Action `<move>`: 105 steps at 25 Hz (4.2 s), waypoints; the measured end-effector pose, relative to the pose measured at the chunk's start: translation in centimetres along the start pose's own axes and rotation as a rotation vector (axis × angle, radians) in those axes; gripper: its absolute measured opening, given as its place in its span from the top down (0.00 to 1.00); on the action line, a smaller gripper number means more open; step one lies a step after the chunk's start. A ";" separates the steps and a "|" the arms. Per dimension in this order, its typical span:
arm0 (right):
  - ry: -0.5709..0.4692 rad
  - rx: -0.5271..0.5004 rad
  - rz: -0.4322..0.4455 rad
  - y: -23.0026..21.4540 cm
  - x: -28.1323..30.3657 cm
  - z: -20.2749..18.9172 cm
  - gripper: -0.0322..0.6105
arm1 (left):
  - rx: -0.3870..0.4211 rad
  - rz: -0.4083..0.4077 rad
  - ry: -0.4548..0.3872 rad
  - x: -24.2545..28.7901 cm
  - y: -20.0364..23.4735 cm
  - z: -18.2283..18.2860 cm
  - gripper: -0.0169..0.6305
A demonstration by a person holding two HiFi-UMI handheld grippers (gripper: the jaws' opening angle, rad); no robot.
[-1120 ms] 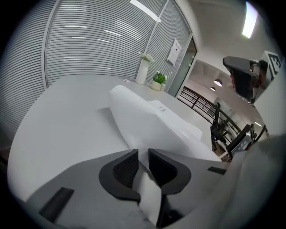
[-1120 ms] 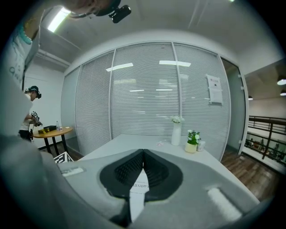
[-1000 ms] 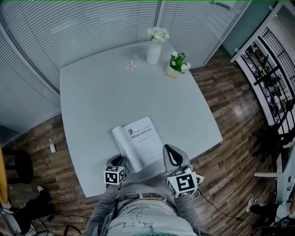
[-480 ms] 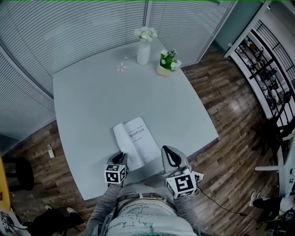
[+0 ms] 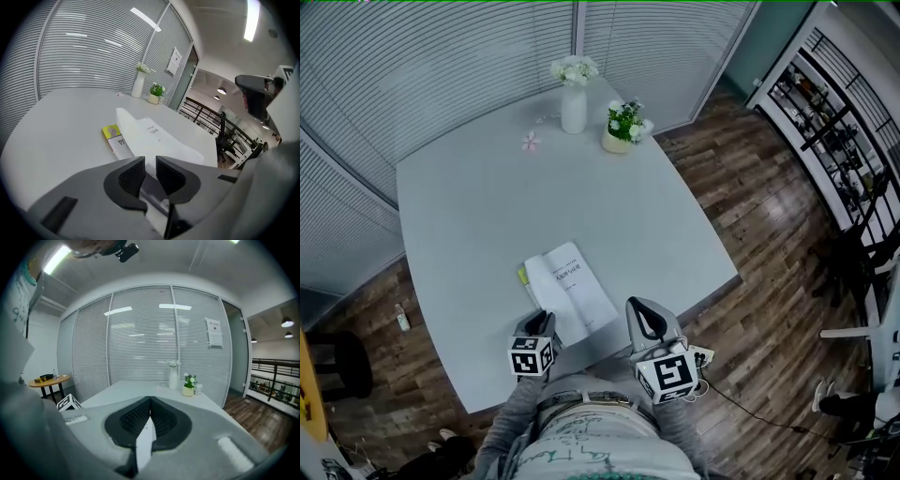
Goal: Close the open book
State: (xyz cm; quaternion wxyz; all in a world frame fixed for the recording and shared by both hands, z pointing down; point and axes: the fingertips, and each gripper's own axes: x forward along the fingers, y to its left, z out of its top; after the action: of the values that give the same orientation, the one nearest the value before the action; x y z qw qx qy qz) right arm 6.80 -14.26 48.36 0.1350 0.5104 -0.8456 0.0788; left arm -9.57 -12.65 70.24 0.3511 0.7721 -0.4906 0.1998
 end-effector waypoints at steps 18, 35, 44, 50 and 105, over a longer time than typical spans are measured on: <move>0.020 0.016 -0.018 -3.9 0.9 -1.0 0.95 | 0.026 -0.215 -0.163 3.6 -8.6 7.5 0.87; 0.062 0.057 -0.103 -7.9 -1.2 -3.1 0.95 | 0.056 -0.122 0.106 10.9 -8.2 3.1 0.87; 0.056 0.055 -0.095 -7.8 -1.2 -2.9 0.95 | 0.110 -0.059 0.151 11.5 -8.3 2.5 0.87; 0.050 0.043 -0.067 -6.8 -0.8 -2.7 0.95 | 0.195 -0.091 0.136 11.3 -8.5 2.4 0.87; -0.164 -0.137 0.444 13.1 3.8 7.2 0.95 | 0.319 -0.004 -0.642 -17.1 -9.8 18.6 0.98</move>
State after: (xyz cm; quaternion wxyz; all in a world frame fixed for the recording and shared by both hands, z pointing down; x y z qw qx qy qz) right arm -7.52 -13.27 42.71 0.0796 0.3064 -0.9485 0.0075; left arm -8.98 -13.15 43.17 0.0545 0.8415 -0.5371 0.0204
